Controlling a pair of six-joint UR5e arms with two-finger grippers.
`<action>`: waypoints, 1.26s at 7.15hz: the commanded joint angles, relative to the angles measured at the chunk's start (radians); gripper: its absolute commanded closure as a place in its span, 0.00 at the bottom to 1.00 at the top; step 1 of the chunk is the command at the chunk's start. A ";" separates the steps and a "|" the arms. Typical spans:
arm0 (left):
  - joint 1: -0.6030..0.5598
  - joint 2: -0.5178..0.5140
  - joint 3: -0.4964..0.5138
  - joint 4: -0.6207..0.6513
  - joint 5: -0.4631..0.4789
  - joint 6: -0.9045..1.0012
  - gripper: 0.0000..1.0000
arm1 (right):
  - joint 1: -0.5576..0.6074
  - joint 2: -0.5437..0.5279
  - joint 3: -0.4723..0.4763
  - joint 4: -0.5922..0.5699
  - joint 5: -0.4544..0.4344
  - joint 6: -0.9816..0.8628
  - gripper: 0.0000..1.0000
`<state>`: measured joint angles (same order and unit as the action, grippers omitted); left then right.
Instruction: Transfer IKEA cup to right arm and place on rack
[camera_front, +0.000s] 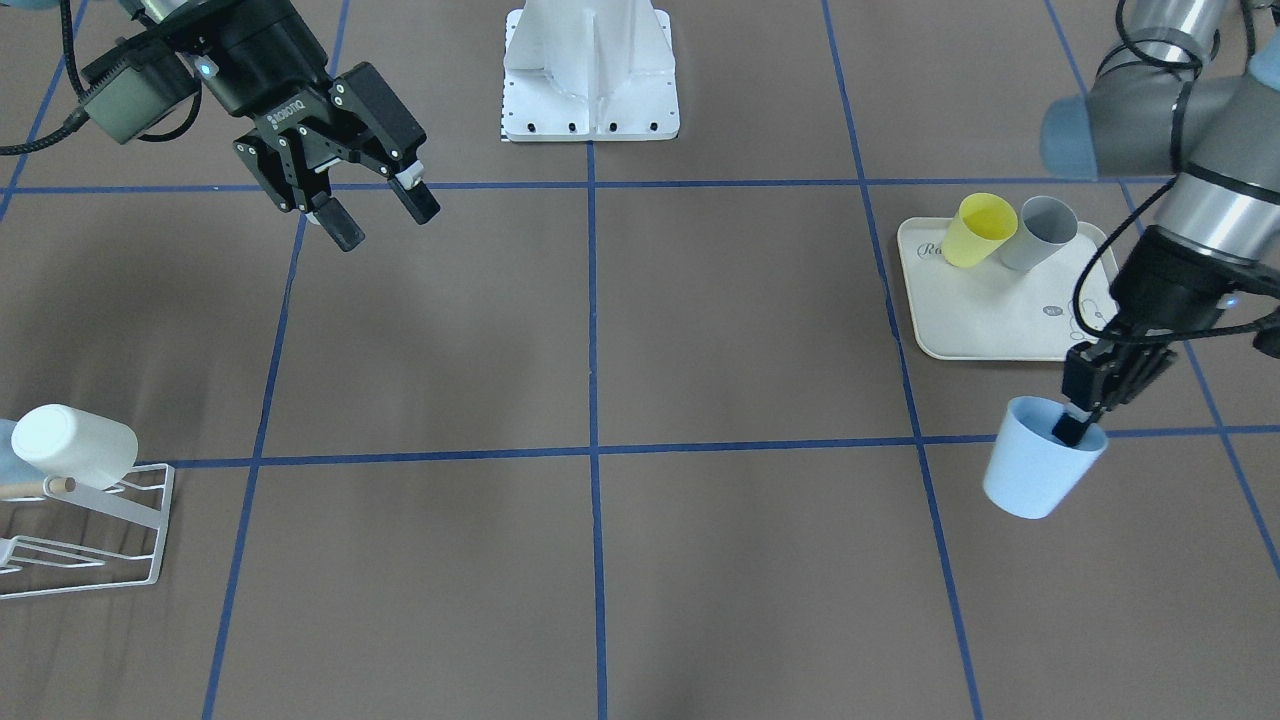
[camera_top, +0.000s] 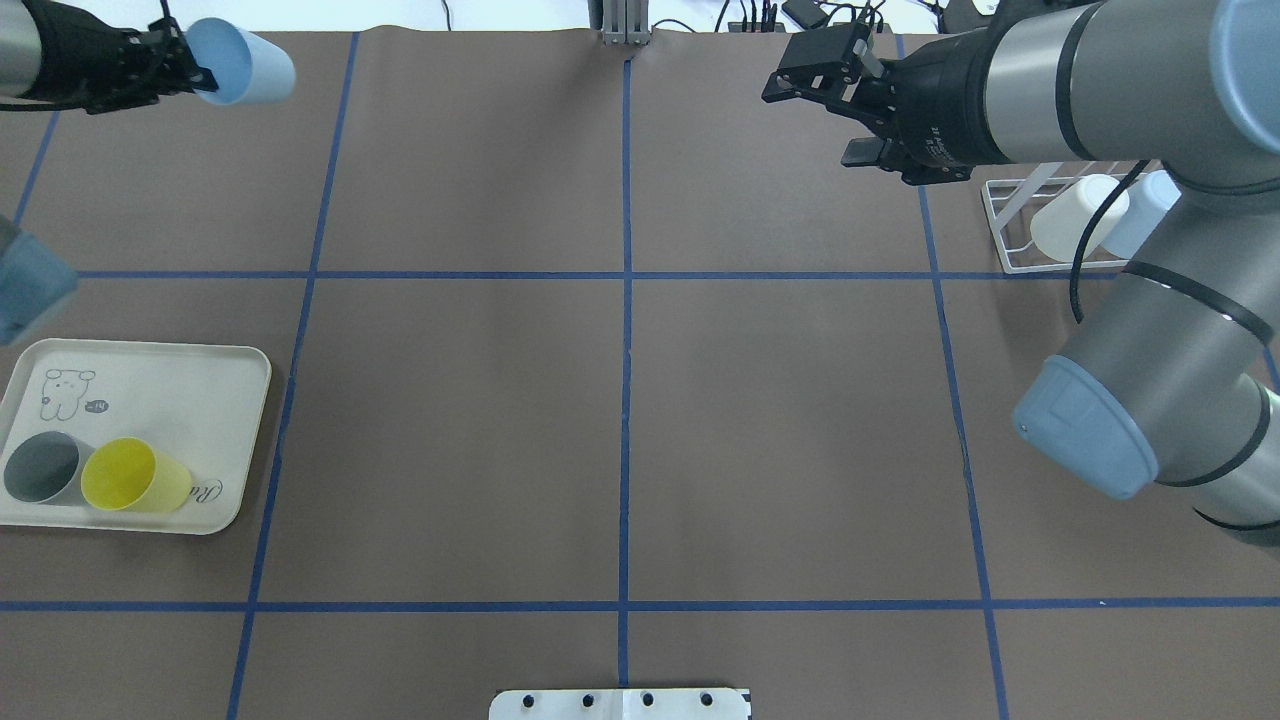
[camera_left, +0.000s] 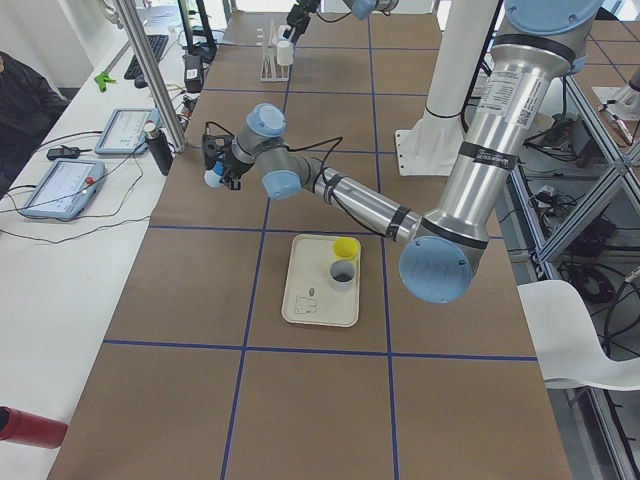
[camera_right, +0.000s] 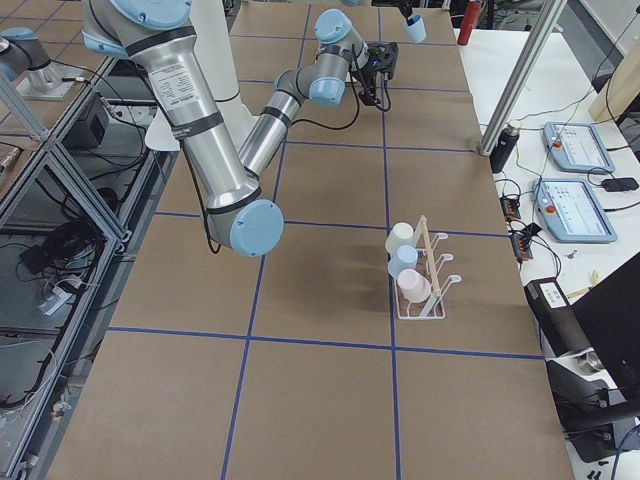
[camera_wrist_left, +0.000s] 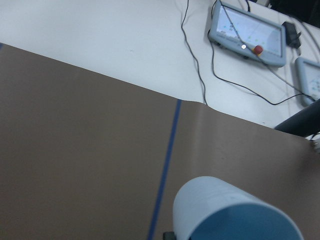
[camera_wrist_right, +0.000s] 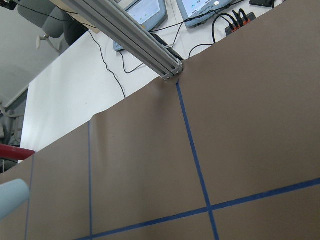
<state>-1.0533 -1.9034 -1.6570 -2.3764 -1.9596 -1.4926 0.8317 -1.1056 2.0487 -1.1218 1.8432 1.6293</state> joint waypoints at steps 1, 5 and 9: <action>0.119 -0.072 0.049 -0.270 0.042 -0.437 1.00 | -0.003 0.015 -0.135 0.277 -0.044 0.125 0.00; 0.285 -0.157 0.121 -0.653 0.299 -0.823 1.00 | -0.075 0.131 -0.401 0.705 -0.226 0.331 0.00; 0.357 -0.241 0.318 -1.066 0.456 -1.086 1.00 | -0.132 0.139 -0.456 0.850 -0.337 0.402 0.00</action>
<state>-0.7326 -2.0964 -1.3716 -3.3906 -1.5415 -2.5501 0.7099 -0.9683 1.5985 -0.2873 1.5267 2.0237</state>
